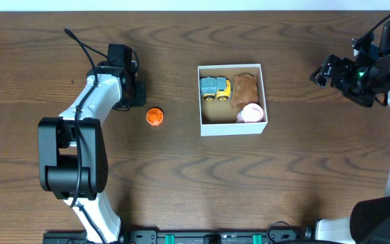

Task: Pack container
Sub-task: 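Move the left gripper to the green numbered ball and grasp it, then carry the green ball into the box and release it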

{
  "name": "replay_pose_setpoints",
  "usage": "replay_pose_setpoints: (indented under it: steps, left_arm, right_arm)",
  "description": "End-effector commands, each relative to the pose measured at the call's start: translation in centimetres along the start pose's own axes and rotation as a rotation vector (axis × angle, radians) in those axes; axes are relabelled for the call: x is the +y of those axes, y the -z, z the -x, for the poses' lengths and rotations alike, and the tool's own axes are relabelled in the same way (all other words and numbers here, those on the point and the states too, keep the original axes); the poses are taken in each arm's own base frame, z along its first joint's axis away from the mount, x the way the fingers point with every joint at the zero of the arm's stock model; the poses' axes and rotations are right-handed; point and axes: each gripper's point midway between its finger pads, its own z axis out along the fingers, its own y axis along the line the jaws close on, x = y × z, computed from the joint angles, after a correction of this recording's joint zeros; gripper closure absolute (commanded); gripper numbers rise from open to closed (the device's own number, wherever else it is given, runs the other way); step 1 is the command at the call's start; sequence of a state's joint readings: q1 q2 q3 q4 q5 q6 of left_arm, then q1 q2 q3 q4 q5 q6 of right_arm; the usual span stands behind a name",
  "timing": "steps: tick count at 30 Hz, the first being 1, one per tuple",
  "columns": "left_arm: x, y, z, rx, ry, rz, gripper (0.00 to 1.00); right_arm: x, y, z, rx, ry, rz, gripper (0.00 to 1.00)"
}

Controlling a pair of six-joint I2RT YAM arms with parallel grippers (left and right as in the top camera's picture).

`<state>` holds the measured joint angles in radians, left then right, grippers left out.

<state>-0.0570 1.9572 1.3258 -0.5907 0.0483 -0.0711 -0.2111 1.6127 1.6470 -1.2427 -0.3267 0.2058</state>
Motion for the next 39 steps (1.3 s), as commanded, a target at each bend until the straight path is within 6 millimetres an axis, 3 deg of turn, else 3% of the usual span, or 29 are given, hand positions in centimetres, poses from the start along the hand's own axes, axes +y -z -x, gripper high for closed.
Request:
replay_pose_setpoints:
  steps: [1, 4, 9, 11, 14, 19, 24, 32, 34, 36, 39]
  left_arm:
    - [-0.3, 3.7, 1.6, -0.084, -0.015, -0.006, 0.67]
    - [-2.0, 8.2, 2.3, -0.161, -0.042, -0.054, 0.67]
    - [-7.1, 15.9, 1.6, -0.298, -0.127, -0.169, 0.67]
    - [-9.7, 18.1, 0.6, -0.334, -0.183, -0.214, 0.67]
    - [-13.7, 19.5, -1.0, -0.349, -0.258, -0.272, 0.67]
    - [-19.1, 18.6, -2.5, -0.35, -0.371, -0.335, 0.67]
    - [-22.7, 15.4, -1.8, -0.357, -0.413, -0.362, 0.66]
    - [-24.7, 9.3, -4.0, -0.222, -0.447, -0.342, 0.66]
    - [-25.2, 8.7, -4.6, -0.206, -0.461, -0.341, 0.65]
    - [-25.3, 8.6, -4.8, -0.202, -0.465, -0.341, 0.51]
    - [-25.3, 8.6, -4.7, -0.203, -0.463, -0.34, 0.49]
  right_arm:
    - [0.1, 0.0, 0.0, 0.004, -0.011, 0.012, 0.01]
    - [0.1, 0.0, 0.0, 0.002, -0.009, 0.012, 0.01]
    - [0.1, 0.0, 0.3, -0.009, -0.006, 0.015, 0.01]
    - [0.2, 0.0, 0.4, -0.014, -0.004, 0.015, 0.01]
    - [0.2, 0.0, 0.4, -0.016, -0.003, 0.016, 0.01]
    - [0.2, 0.0, 0.6, -0.021, -0.002, 0.017, 0.01]
    - [0.2, 0.0, 0.6, -0.02, -0.002, 0.017, 0.01]
    - [0.2, 0.0, 0.5, -0.018, -0.003, 0.017, 0.01]
    - [0.2, 0.0, 0.5, -0.017, -0.003, 0.017, 0.01]
    - [0.2, 0.0, 0.4, -0.015, -0.004, 0.016, 0.01]
    - [0.2, 0.0, 0.4, -0.014, -0.004, 0.016, 0.01]
